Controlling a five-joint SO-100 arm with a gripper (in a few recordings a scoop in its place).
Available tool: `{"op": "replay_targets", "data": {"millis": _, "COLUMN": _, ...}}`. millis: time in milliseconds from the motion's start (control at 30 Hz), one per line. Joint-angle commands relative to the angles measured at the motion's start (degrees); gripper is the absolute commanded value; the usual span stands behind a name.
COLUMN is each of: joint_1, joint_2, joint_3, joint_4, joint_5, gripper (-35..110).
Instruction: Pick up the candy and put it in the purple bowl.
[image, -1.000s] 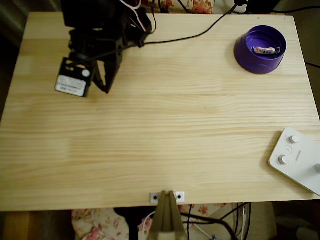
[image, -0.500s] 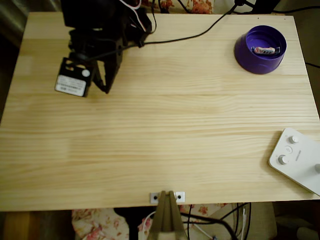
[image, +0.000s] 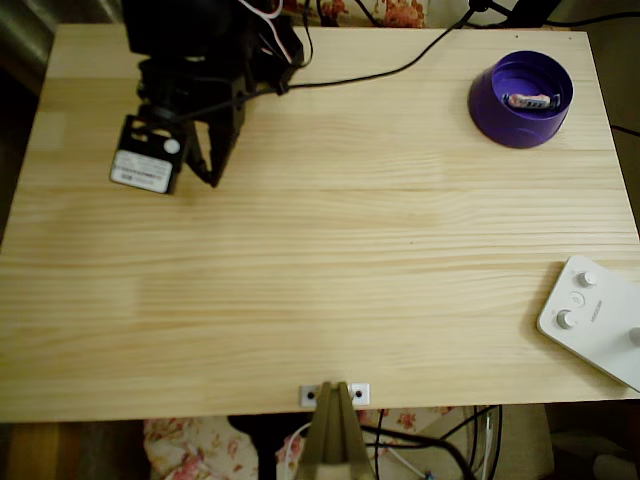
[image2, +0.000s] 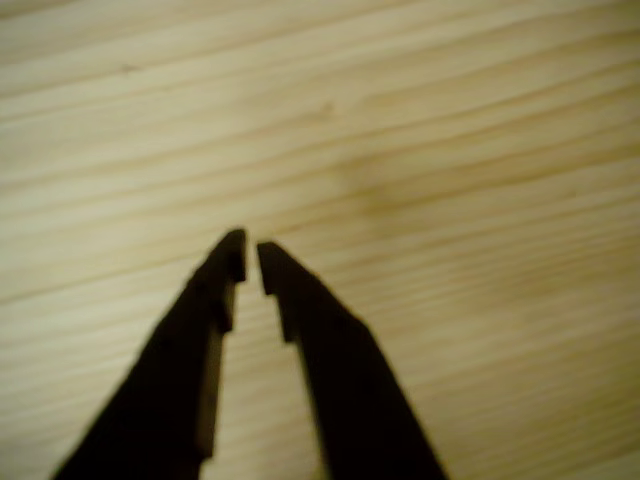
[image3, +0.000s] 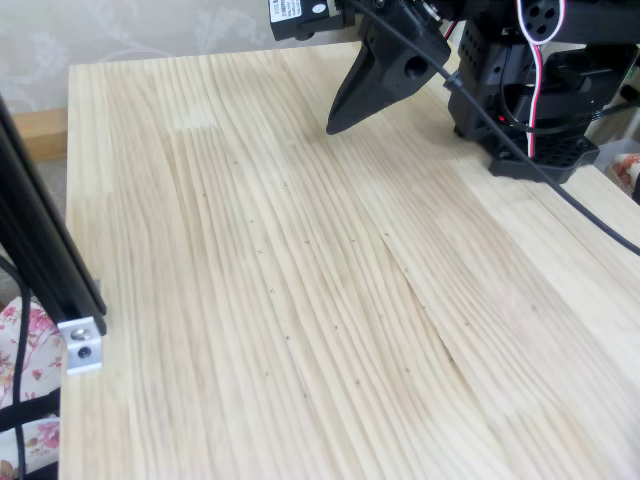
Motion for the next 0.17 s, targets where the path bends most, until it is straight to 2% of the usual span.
{"op": "replay_targets", "data": {"millis": 0, "joint_1": 1.14, "joint_2": 0.97, "joint_3": -0.26, "joint_4": -0.18, "joint_5": 0.62, "gripper": -1}}
{"op": "replay_targets", "data": {"millis": 133, "joint_1": 1.14, "joint_2": 0.97, "joint_3": -0.26, "joint_4": -0.18, "joint_5": 0.62, "gripper": -1}}
